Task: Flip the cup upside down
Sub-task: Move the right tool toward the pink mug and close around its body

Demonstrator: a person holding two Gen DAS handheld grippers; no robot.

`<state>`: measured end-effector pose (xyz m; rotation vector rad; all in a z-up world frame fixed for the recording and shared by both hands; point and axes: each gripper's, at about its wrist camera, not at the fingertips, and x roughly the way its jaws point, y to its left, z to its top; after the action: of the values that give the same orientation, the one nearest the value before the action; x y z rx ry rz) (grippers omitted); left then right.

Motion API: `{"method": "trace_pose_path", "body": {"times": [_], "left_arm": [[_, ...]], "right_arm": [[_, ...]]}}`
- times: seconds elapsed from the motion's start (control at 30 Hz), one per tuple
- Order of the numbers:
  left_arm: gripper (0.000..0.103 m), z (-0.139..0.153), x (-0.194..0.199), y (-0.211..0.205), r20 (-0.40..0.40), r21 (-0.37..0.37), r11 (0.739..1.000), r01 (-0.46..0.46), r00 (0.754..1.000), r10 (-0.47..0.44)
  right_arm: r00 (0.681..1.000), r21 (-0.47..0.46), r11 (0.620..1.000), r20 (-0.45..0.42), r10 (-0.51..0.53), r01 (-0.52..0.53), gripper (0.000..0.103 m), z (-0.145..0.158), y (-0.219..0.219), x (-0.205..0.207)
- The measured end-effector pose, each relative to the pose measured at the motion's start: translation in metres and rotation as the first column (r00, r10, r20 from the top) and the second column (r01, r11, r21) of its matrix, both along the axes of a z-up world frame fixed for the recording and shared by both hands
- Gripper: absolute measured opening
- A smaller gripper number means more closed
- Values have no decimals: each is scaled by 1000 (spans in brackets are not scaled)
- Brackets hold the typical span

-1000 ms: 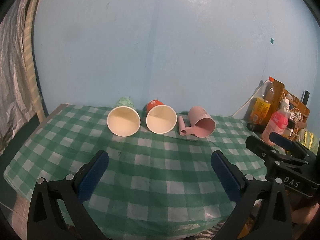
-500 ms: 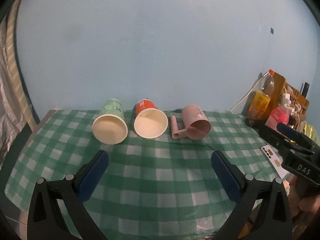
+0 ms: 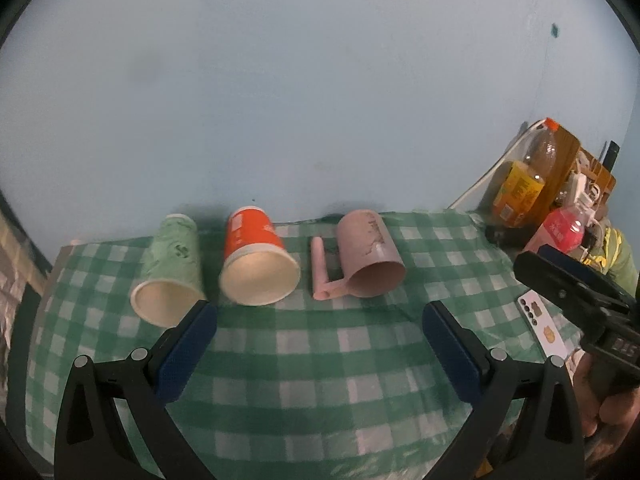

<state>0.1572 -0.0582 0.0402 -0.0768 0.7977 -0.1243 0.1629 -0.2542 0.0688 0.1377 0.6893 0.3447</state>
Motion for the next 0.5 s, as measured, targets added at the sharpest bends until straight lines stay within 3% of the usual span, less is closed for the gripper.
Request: {"method": "trace_pose_path", "body": {"times": [0.27,0.5], "left_arm": [[103,-13,63,-23,-133,-39,999,14,991,-19],[103,-37,106,-45,-249,-28,999,24,968,-31]], "right_arm": [[987,148,989,-163,5,20,90,-11,-20,59],[956,217,976,-291,33,33,90,-33,-31,101]]}}
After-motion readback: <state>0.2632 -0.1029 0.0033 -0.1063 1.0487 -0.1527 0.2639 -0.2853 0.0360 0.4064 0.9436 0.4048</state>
